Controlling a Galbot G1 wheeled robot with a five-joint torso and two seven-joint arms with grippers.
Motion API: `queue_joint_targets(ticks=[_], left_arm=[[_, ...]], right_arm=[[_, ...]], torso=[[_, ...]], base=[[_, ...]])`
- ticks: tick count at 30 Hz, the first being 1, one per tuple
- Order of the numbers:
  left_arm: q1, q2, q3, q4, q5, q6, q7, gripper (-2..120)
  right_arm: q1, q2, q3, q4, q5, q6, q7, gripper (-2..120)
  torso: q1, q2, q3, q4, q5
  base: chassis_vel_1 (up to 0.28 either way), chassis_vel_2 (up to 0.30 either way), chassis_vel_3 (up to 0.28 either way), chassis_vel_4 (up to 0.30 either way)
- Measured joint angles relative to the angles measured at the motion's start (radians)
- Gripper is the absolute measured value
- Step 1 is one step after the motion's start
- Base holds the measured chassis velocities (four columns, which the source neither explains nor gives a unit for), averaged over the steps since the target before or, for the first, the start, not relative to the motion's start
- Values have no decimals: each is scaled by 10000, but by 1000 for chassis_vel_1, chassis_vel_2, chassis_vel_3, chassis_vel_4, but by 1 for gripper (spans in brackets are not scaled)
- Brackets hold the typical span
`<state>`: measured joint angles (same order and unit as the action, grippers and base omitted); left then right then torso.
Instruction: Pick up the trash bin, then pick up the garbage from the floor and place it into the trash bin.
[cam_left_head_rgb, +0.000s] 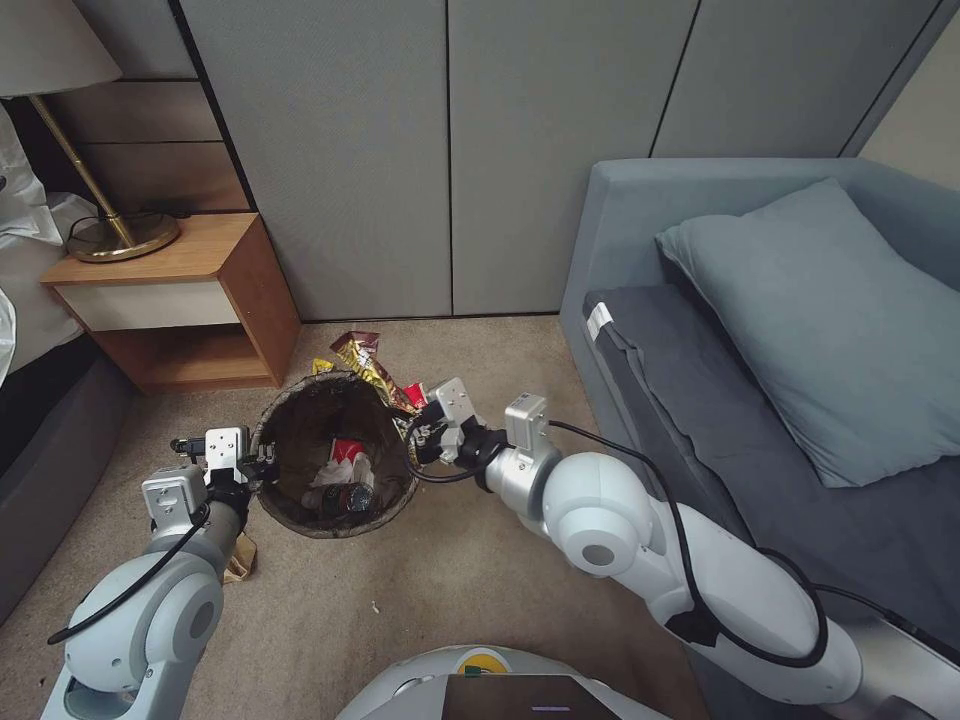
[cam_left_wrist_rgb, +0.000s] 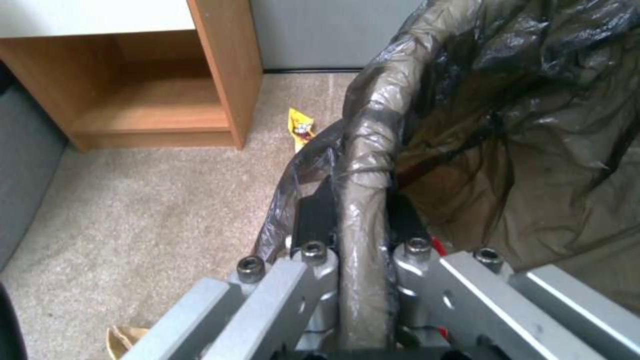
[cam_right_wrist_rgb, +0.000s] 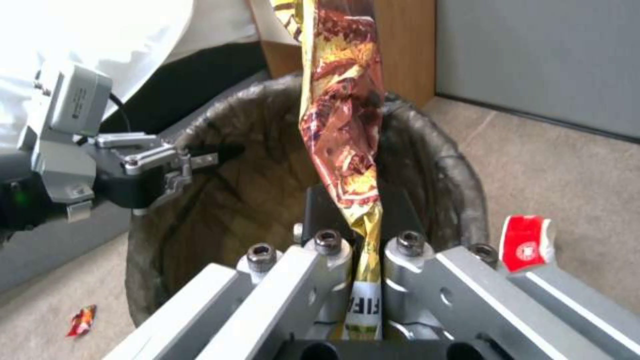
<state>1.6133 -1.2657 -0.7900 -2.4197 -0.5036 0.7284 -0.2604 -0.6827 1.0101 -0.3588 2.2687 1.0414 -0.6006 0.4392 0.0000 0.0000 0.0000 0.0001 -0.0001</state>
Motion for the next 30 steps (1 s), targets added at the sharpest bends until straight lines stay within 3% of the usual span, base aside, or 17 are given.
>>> queue_joint_targets(ticks=[9,19,21,30], left_arm=[[-59,9,32,22,-8,5,0,3],[-77,-53,72,21,-7,7,-1,3],[-73,-69,81,15,-2,7,-2,3],[-47,-60,78,-18,7,6,-6,3]], right_arm=[[541,598,-969,-195,873,-167,1114,0],[540,719,-1252,-329,1206,-419,1610,-1],[525,914,-1328,-487,1227,-453,1837,10],[534,1232,-1396,-689,1184,-455,2043,39]], torso=[[0,0,0,0,0],[0,0,0,-2,0],[0,0,0,-1,1],[0,0,0,-1,1]], base=[[0,0,0,0],[0,0,0,0],[0,0,0,0],[0,0,0,0]])
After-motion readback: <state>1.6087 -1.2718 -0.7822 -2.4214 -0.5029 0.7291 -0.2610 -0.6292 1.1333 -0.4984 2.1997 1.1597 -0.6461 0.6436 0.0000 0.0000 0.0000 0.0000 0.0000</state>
